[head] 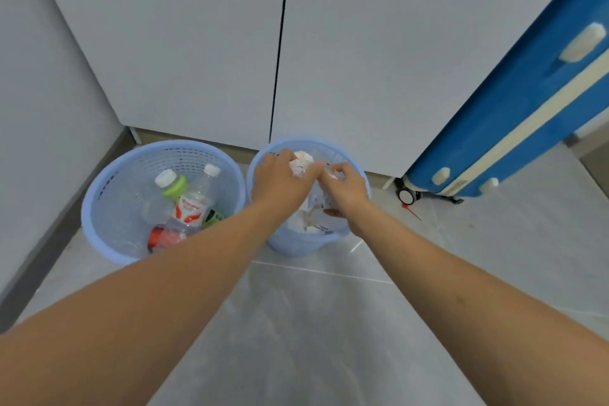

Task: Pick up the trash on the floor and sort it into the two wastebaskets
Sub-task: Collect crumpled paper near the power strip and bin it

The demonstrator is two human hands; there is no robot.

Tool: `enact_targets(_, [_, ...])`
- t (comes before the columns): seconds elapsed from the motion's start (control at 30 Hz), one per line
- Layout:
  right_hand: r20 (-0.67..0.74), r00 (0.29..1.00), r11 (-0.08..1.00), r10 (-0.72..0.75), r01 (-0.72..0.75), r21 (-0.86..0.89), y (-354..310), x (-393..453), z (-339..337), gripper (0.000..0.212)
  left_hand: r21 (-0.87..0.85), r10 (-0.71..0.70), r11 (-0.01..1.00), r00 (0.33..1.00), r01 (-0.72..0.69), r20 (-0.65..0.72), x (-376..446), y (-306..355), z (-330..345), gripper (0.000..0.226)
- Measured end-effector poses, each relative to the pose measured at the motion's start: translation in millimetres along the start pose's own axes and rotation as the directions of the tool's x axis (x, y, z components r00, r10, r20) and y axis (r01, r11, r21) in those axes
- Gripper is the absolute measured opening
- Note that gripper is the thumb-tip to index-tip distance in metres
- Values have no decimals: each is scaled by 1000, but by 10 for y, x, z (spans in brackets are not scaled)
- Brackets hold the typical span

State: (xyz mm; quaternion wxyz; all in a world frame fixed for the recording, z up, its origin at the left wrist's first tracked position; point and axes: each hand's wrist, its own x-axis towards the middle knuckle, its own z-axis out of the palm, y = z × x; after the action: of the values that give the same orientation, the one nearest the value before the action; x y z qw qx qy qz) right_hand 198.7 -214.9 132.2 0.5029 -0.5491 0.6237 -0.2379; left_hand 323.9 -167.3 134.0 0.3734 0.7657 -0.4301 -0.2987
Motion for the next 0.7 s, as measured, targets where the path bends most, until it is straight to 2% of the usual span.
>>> enact_targets(0.07, [68,994,996,85,-86,10,-45,29,-53,35,66,-50,997,994,44,102,143,14,91,79])
enact_targets(0.13, [69,993,995,97,-97,9,-81,-53,-130,24,120,-48,993,980,25,194,132,85,78,86])
enact_targets(0.23, [-38,998,995,-46,42,-95,-116,-332,-200,29,129,43,989,984,-66,172,-119,240,-116,68])
enact_targets(0.33, [-7,995,984,-99,97,-148,-250,-820,-272,32,131,91,985,980,-115,176,-631,509,-478,43])
enact_targets(0.43, [32,982,969,-186,189,-162,-687,-1478,-343,19,120,145,981,985,-155,91,-1276,852,-1074,24])
enact_targets(0.53, [111,965,962,-238,250,-113,-1345,-2258,-364,23,66,91,994,996,-92,18,-1984,1237,-1947,12])
enact_targets(0.6, [229,944,959,-240,267,-97,-1817,-2805,-298,25,82,14,997,999,-10,-52,-2504,1504,-2630,12])
enact_targets(0.7, [423,874,949,-239,302,-87,-2522,-3604,-153,28,94,-56,993,978,76,-200,-3165,1880,-3626,21])
